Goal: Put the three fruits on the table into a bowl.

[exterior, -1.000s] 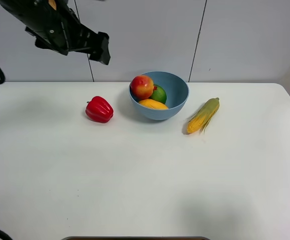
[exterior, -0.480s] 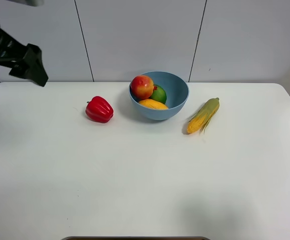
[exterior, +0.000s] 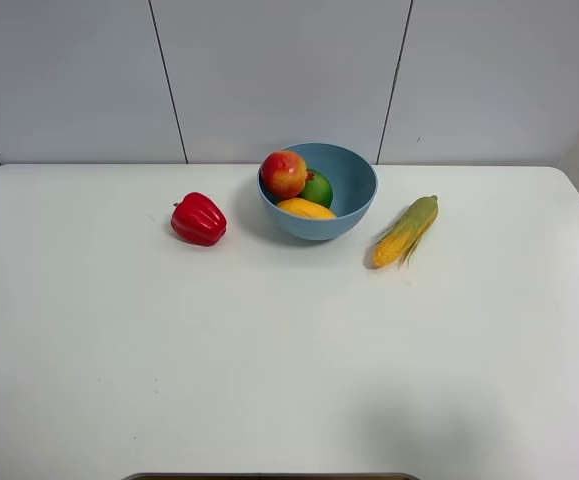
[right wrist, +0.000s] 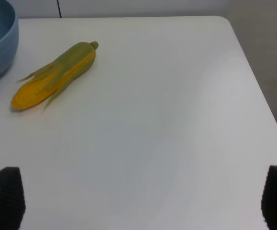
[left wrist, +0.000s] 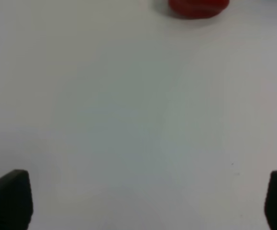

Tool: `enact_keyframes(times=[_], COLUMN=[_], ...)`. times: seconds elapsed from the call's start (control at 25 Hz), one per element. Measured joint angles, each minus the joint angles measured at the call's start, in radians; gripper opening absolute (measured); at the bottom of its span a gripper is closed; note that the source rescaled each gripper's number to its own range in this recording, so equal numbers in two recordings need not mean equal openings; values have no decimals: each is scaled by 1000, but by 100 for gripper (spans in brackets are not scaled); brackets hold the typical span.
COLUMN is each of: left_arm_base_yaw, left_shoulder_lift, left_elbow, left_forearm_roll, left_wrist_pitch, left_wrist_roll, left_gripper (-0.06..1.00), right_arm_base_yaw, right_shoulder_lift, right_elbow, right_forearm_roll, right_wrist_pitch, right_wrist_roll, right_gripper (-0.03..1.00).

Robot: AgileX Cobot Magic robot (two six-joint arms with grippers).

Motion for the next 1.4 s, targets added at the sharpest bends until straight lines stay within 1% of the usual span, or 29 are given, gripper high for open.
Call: enact_keyframes(times=[0.2, 0.28, 0.4, 0.52, 0.64, 0.8, 0.96, 1.12, 1.2, 1.4], left_arm_base_yaw=[2, 23, 101, 191, 270, 360, 433, 489, 499, 503], left_shoulder_lift=[-166, -229, -335, -450, -566, -702, -798, -848, -848, -848], left_elbow=[128, 194, 299, 406, 500, 591, 639, 645, 645, 645], left_forearm_roll=[14, 14, 1, -30, -71, -111, -144, -171, -183, -183], left_wrist_pitch=[3, 3, 3, -9, -61, -122, -130, -128, -128, -128], left_wrist_roll=[-17, -31, -36, -36, -35, 0, 72, 121, 134, 141], left_gripper=[97, 97, 97, 97, 97, 97, 97, 97, 97, 97], right_arm_base_yaw=[0, 0, 0, 0, 0, 0, 0, 0, 0, 0], right_shoulder_lift=[0, 0, 0, 0, 0, 0, 0, 0, 0, 0], right_elbow=[0, 0, 0, 0, 0, 0, 0, 0, 0, 0], right_forearm_roll=[0, 0, 0, 0, 0, 0, 0, 0, 0, 0], right_wrist_pitch=[0, 0, 0, 0, 0, 0, 0, 0, 0, 0], right_wrist_roll=[0, 0, 0, 0, 0, 0, 0, 0, 0, 0], right_gripper=[100, 100, 100, 100, 100, 100, 100, 100, 100, 100])
